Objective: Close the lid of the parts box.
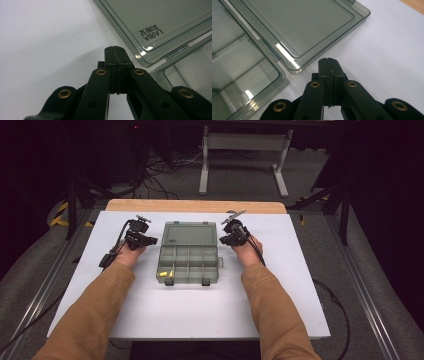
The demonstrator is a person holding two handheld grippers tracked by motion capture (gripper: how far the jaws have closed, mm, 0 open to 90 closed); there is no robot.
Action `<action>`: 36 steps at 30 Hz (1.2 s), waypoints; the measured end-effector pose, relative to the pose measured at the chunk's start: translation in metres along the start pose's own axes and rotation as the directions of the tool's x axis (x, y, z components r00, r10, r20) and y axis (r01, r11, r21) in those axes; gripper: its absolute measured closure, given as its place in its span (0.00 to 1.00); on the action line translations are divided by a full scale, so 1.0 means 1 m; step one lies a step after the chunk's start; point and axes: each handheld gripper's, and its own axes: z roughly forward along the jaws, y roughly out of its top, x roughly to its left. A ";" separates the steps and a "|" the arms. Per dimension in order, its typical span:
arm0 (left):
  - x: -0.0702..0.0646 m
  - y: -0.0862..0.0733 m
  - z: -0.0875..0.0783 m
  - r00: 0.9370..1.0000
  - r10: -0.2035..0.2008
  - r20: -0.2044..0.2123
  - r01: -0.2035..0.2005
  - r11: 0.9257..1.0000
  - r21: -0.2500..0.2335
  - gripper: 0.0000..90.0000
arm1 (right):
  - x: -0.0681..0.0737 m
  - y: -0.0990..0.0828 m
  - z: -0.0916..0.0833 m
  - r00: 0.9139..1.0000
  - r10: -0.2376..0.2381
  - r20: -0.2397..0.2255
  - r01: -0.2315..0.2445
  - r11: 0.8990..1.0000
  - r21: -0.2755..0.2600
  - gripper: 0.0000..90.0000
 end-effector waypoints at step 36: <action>-0.004 -0.002 0.015 0.997 0.058 0.046 -0.059 0.998 0.028 1.00 | 0.002 -0.001 0.015 1.000 -0.018 -0.008 0.018 0.999 0.049 1.00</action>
